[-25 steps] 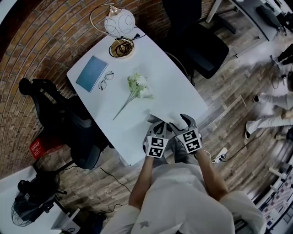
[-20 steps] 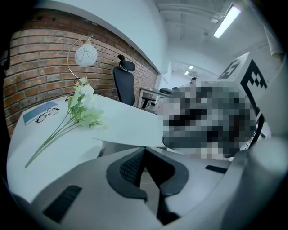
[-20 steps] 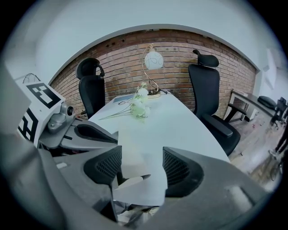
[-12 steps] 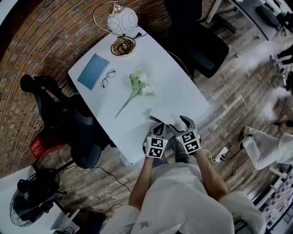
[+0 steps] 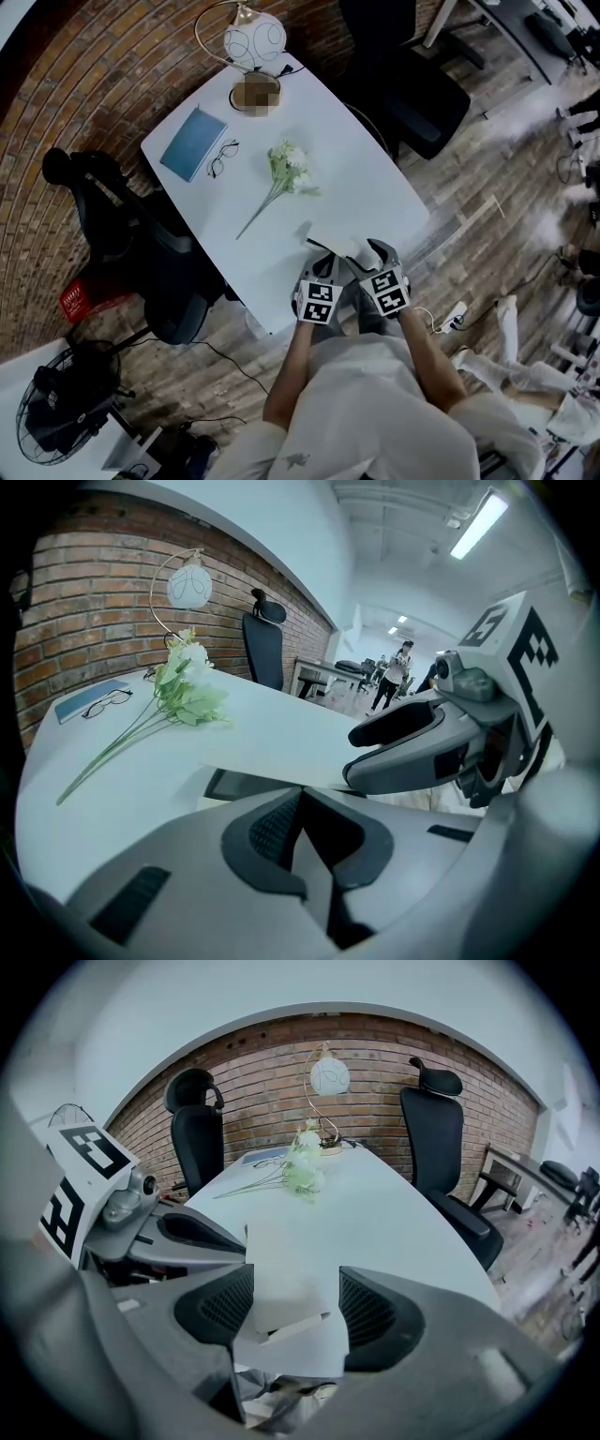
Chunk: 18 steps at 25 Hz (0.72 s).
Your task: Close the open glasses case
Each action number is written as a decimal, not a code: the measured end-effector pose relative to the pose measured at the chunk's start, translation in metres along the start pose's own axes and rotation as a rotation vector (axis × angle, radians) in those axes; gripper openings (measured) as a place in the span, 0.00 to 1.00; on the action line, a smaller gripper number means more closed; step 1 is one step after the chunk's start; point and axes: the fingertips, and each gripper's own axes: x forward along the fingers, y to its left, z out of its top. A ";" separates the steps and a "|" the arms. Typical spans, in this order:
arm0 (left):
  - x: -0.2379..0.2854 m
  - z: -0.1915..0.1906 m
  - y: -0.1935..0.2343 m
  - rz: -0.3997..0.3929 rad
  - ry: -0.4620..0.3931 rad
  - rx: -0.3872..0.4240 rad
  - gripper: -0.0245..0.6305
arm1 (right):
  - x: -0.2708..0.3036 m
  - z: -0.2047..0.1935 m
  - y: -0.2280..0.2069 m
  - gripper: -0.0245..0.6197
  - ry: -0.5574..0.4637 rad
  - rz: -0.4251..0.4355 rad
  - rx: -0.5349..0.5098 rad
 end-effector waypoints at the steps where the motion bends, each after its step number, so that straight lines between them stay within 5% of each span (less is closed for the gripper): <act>1: 0.000 0.000 0.000 0.000 -0.004 0.002 0.04 | 0.001 -0.003 0.000 0.48 0.005 -0.001 -0.004; 18: 0.000 -0.016 0.000 -0.008 0.039 -0.006 0.04 | 0.008 -0.013 0.008 0.48 0.035 0.001 -0.017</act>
